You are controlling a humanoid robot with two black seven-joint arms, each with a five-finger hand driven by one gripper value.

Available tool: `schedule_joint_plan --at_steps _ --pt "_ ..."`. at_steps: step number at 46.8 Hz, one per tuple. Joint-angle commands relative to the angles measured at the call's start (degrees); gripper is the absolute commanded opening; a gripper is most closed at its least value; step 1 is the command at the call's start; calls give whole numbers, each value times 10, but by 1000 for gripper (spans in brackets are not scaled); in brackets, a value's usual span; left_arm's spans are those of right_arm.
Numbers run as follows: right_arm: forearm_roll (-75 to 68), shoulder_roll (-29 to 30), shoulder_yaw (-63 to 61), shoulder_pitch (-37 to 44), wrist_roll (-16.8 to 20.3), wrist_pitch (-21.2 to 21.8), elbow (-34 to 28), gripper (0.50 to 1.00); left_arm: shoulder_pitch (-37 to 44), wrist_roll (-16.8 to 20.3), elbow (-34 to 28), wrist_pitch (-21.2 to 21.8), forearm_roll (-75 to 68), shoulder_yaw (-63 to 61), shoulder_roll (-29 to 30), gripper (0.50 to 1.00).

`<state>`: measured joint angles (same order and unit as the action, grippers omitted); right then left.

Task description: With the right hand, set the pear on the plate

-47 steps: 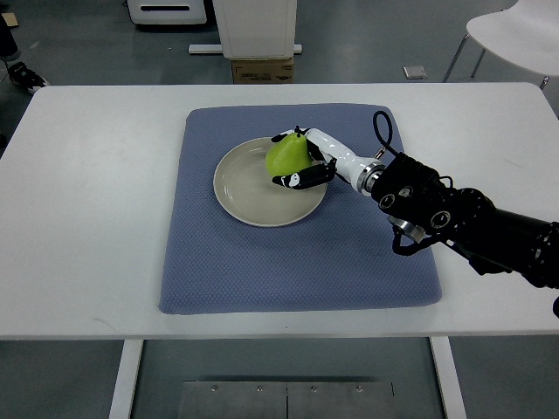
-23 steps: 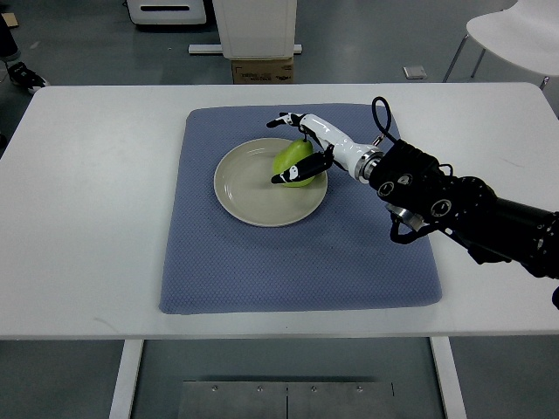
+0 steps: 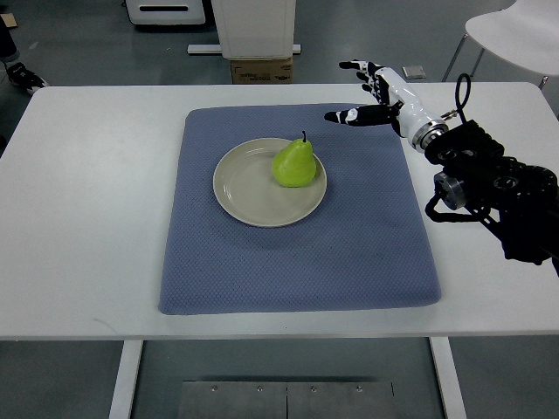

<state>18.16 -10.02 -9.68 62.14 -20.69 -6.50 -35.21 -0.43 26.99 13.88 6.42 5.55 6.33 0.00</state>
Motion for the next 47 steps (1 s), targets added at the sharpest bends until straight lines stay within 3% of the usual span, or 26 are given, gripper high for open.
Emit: schedule_joint_plan --at_steps 1,12,27,47 --pt "-17 -17 -33 -18 1 1 0 1000 0 0 0 0 0 0 0 1000" --pt "-126 -43 -87 -60 15 24 1 1000 0 0 0 0 0 0 0 1000" --pt "-275 -40 -137 -90 67 57 45 1000 0 0 0 0 0 0 0 1000" --pt "-282 -32 -204 -130 74 57 44 1000 0 0 0 0 0 0 0 1000"
